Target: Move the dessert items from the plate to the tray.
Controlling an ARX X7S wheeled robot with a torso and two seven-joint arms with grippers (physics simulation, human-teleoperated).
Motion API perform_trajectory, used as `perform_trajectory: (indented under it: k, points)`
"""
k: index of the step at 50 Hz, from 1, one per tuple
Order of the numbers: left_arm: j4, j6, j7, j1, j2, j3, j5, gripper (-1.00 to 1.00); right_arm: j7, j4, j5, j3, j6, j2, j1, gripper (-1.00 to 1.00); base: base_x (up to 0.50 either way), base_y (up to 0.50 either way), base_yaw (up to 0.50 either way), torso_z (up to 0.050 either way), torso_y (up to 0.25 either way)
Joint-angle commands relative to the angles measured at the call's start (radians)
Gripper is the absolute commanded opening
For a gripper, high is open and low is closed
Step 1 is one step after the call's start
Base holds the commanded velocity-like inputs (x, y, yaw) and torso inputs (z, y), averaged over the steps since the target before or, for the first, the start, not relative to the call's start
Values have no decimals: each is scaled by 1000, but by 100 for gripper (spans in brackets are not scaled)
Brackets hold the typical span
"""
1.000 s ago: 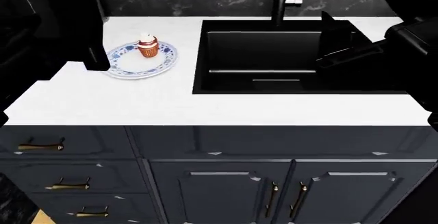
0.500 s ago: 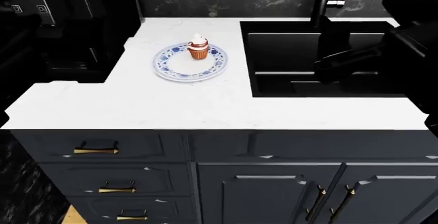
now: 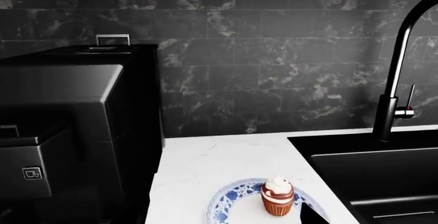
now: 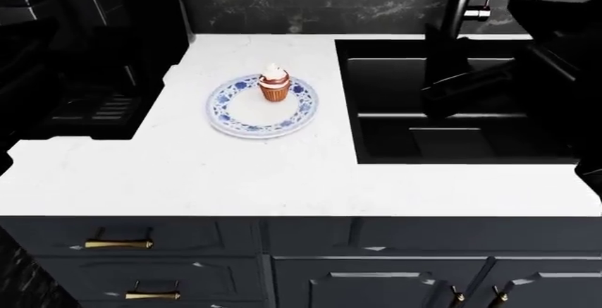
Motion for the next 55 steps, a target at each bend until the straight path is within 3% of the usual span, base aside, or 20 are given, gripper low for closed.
perform_trajectory:
  k: [1,24,36,45,55]
  points:
    - [1,6,-19,-10,-2,13,-19,100,-9,0,11,-13,-5,-3,6,100,371,1,0,0,0]
    - [9,24,-13,6,-16,20,-18,100,-18,-5,13,-24,-26,0,-15,100,341,1,0,0,1]
    - [9,30,-15,-1,-14,36,-18,100,-12,93,90,-85,-26,-51,19,100,27,0,0,0,0]
    - [12,35,1,5,-17,42,-1,100,-111,219,18,-154,-16,-140,59,100,0,0,0,0,0]
    - [26,44,-6,15,-25,40,-14,100,-326,374,-156,-243,-11,-200,119,100,0,0,0,0,0]
